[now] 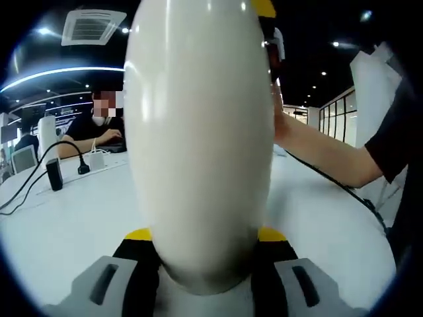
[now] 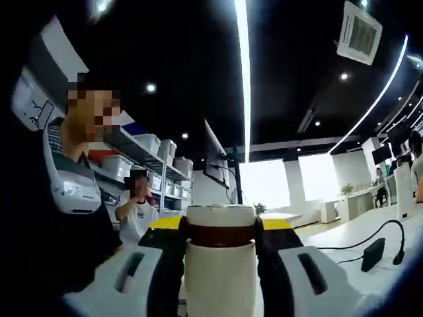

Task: Grasp the water cup twist off the cup lid place the cup lid on the table

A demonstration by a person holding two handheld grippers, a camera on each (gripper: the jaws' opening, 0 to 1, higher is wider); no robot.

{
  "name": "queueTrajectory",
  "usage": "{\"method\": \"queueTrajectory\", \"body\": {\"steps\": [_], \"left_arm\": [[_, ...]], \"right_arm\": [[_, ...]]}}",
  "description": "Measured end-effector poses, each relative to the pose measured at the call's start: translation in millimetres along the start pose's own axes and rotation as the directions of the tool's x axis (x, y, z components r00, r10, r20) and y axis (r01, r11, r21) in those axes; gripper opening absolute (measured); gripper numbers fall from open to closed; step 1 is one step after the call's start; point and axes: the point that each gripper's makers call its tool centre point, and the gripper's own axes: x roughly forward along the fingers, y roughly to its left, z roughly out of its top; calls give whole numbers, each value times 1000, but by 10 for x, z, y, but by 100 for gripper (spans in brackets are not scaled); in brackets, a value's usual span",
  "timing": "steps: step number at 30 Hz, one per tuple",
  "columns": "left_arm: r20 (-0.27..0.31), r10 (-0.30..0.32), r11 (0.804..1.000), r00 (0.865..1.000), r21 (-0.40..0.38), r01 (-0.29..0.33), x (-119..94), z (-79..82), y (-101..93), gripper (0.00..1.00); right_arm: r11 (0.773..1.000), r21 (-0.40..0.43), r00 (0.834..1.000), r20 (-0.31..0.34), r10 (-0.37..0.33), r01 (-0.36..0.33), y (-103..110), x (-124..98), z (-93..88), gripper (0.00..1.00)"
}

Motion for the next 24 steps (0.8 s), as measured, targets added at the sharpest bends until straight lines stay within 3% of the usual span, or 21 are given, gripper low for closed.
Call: {"method": "queueTrajectory", "body": {"steps": [8, 13, 16, 18, 22, 24], "left_arm": [[1, -8, 1000, 1000, 2, 8, 23, -5, 50, 55], [0, -16, 1000, 1000, 2, 16, 49, -18, 119, 55], [-1, -19, 1000, 1000, 2, 19, 69, -32, 199, 55], [-1, -19, 1000, 1000, 2, 19, 74, -35, 218, 55], [-2, -19, 1000, 1000, 2, 19, 76, -36, 191, 55], [-3, -18, 1000, 1000, 1, 18, 77, -37, 177, 55]], "right_arm": [[1000, 4, 1000, 2, 21, -21, 4, -30, -8, 45], [995, -92, 998, -40, -48, 45, -17, -77, 120, 58], [983, -159, 992, -74, -101, 88, -31, -88, 186, 61], [963, -231, 977, -126, -174, 142, -56, -89, 179, 61], [892, -365, 909, -213, -359, 267, -100, -165, 121, 65], [865, -419, 900, -204, -384, 275, 15, -162, 102, 65]]}}
